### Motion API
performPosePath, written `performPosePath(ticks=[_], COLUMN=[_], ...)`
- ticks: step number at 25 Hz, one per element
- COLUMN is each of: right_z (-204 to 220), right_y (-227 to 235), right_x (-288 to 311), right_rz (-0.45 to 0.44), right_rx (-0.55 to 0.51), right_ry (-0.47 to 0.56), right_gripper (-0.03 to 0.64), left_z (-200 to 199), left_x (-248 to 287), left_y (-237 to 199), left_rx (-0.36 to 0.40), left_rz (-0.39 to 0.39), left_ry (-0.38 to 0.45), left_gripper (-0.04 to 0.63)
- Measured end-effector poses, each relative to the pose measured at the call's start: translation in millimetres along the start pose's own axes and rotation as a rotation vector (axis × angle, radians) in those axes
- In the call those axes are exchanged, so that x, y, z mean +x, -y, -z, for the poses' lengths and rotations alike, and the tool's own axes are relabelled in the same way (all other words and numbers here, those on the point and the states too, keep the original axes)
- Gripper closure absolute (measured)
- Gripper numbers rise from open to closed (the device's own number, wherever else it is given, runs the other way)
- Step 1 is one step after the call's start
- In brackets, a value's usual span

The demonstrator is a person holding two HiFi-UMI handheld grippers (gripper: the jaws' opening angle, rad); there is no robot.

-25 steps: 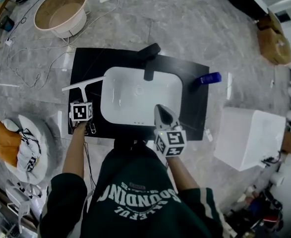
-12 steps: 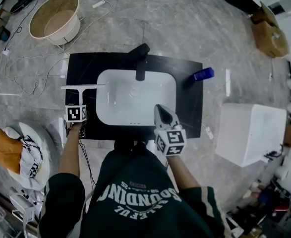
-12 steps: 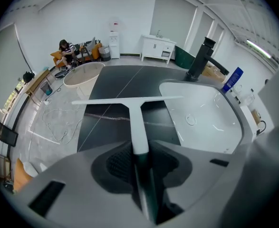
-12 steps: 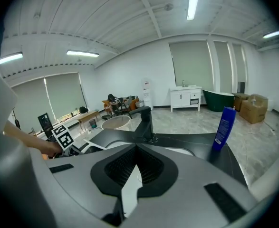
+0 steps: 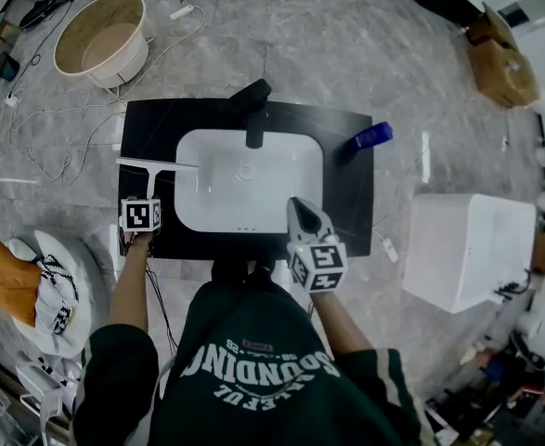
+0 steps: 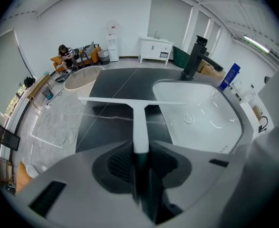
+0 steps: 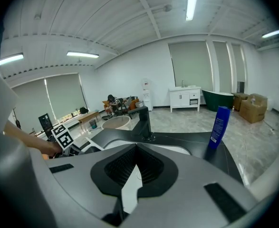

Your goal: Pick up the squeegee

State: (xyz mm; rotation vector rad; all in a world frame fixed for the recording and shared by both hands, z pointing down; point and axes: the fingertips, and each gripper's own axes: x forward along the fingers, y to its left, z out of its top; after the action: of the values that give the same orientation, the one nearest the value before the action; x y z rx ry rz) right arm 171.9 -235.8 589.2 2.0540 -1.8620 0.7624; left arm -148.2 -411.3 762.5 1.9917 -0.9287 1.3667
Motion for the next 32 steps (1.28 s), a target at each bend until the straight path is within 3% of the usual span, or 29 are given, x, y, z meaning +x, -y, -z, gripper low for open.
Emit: performPosePath(ticks=[14,24,32], right_z=[3.4,-31.9,-86.4], right_y=[5.0,10.0,29.1], right_x=[-18.1,-25.8,-36.2], right_rz=[-0.041,-0.077,-0.038], right_rx=[-0.006,-0.030,-0.052], right_ry=[0.032,0.145,0.257], right_gripper=[0.616,0.617,0.617], left_z=[-21.7,-68.5,-103.3], left_x=[-47.7,-123.8,-178.4], left_y=[57.2,100.4,123.9], left_rx=[0.017,0.004,0.030], left_rz=[0.027,0.066,0.070], left_ry=[0.160,0.398,0.568], left_gripper=[0.506,0.506,0.506])
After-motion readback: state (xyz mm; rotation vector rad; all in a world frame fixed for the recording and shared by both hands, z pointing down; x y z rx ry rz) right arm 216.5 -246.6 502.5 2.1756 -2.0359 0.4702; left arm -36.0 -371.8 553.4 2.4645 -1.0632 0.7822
